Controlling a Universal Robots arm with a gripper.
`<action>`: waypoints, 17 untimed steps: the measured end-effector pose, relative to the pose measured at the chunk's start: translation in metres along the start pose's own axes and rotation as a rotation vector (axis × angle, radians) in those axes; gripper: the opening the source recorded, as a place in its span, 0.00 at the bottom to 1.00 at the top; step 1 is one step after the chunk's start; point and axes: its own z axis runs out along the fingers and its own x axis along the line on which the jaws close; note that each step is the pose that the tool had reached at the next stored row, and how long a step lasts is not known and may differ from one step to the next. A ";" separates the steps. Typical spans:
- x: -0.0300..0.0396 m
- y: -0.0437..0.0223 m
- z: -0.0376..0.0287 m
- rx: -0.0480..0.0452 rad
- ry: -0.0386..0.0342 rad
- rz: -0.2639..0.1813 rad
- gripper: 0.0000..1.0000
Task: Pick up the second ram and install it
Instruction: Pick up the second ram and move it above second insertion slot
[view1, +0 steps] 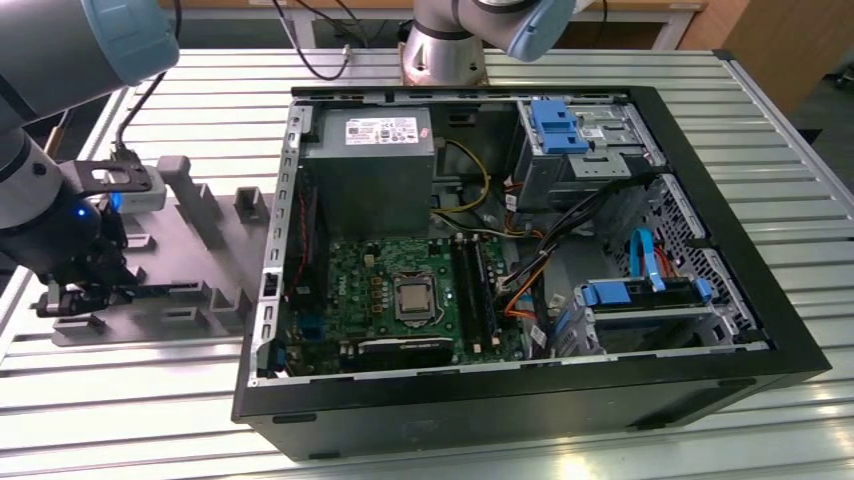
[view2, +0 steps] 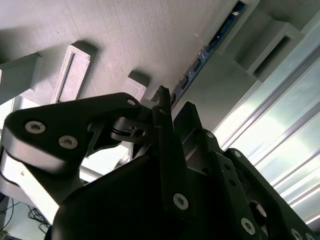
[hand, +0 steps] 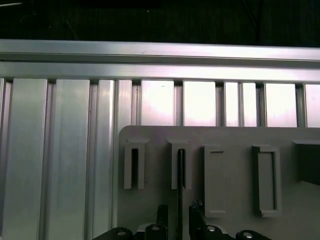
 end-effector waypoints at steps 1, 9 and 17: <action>-0.0001 0.0001 0.0003 -0.0001 0.0000 0.000 0.31; -0.0014 0.0001 0.0014 0.0000 -0.0002 0.000 0.22; -0.0020 0.0001 0.0019 -0.0002 -0.0008 0.000 0.22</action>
